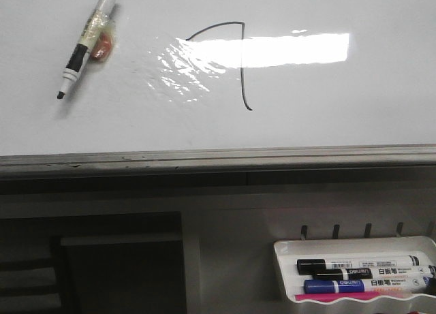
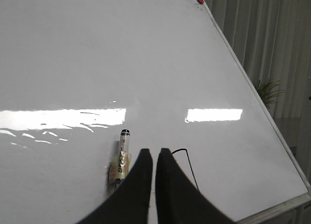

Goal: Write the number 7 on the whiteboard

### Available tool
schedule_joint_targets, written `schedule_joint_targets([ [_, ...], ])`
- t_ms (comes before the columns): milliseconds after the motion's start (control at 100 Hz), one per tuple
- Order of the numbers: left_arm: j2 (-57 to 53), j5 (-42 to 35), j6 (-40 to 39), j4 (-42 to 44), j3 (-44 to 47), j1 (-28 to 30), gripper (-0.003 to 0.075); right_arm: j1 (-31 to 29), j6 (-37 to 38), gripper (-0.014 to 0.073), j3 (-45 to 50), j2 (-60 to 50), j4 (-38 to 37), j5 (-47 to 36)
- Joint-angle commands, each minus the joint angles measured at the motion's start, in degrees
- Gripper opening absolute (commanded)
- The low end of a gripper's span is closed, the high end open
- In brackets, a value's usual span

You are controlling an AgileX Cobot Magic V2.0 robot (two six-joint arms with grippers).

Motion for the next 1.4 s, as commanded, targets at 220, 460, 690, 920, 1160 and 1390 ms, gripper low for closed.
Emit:
schedule_joint_targets([
  [220, -1.0, -2.9, -0.1, -1.0, -1.5, 0.0, -0.0020, 0.0, -0.7, -0.0069, -1.3, 0.5, 2.2, -1.9],
  [460, -1.0, -2.9, -0.1, -1.0, -1.5, 0.0, -0.0020, 0.0, -0.7, -0.0069, -1.3, 0.5, 2.2, -2.1],
  [690, -1.0, -2.9, -0.1, -1.0, -1.5, 0.0, -0.0020, 0.0, -0.7, -0.0070, -1.3, 0.5, 2.2, -2.1],
  [920, -0.4, -1.1, -2.6, 12.9, -0.2, 2.7, -0.0020, 0.0, -0.7, -0.0070, -1.3, 0.5, 2.2, -2.1],
  [1160, 3.2, -1.8, -30.2, 36.7, 2.8, 22.3, -0.0020, 0.0, -0.7, -0.0070, -1.3, 0.5, 2.2, -2.1],
  [1390, -0.8, -1.0, -34.1, 44.3, 7.9, 32.7, -0.0020, 0.0, -0.7, -0.0070, -1.3, 0.5, 2.2, -2.1],
])
